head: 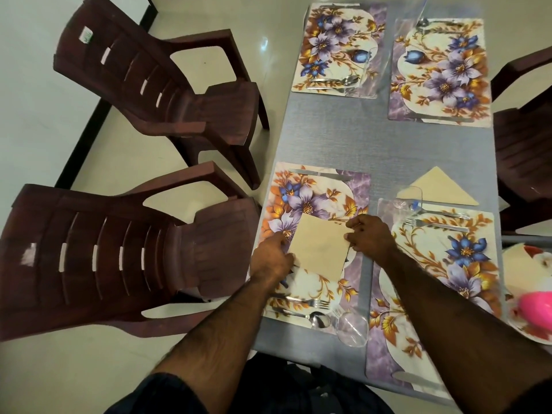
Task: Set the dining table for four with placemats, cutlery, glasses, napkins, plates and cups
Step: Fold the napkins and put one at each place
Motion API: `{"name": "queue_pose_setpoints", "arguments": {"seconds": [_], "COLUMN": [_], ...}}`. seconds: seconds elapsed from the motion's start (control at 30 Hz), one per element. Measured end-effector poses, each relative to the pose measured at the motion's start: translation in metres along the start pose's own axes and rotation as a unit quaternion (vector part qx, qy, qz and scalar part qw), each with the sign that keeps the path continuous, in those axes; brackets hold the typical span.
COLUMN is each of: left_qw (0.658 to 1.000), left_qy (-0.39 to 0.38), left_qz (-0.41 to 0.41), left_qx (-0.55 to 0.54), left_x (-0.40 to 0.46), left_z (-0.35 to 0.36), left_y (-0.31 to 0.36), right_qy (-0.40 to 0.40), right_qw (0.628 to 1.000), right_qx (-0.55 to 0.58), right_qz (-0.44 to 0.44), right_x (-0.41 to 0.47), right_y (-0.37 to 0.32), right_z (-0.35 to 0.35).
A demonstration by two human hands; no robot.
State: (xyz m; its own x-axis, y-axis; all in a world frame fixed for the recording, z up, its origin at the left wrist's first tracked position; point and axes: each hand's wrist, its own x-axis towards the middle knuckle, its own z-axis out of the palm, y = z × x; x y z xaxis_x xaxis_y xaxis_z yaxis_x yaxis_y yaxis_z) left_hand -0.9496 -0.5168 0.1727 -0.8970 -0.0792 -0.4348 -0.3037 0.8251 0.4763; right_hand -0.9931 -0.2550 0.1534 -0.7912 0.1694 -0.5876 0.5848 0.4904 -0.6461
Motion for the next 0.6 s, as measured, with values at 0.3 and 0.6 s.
{"name": "queue_pose_setpoints", "arguments": {"seconds": [0.3, 0.6], "left_qw": [0.993, 0.994], "left_qy": [-0.070, 0.037], "left_qz": [-0.054, 0.094], "left_qx": [-0.077, 0.033], "left_x": [0.000, 0.006], "left_z": [-0.015, -0.017], "left_y": [-0.009, -0.017], "right_qy": [-0.201, -0.090], "right_qw": [0.969, 0.953], "right_qx": [0.042, -0.259], "right_qz": [-0.135, -0.132], "right_x": [-0.042, -0.041], "right_y": [-0.048, -0.006], "right_z": [0.024, 0.036]}}
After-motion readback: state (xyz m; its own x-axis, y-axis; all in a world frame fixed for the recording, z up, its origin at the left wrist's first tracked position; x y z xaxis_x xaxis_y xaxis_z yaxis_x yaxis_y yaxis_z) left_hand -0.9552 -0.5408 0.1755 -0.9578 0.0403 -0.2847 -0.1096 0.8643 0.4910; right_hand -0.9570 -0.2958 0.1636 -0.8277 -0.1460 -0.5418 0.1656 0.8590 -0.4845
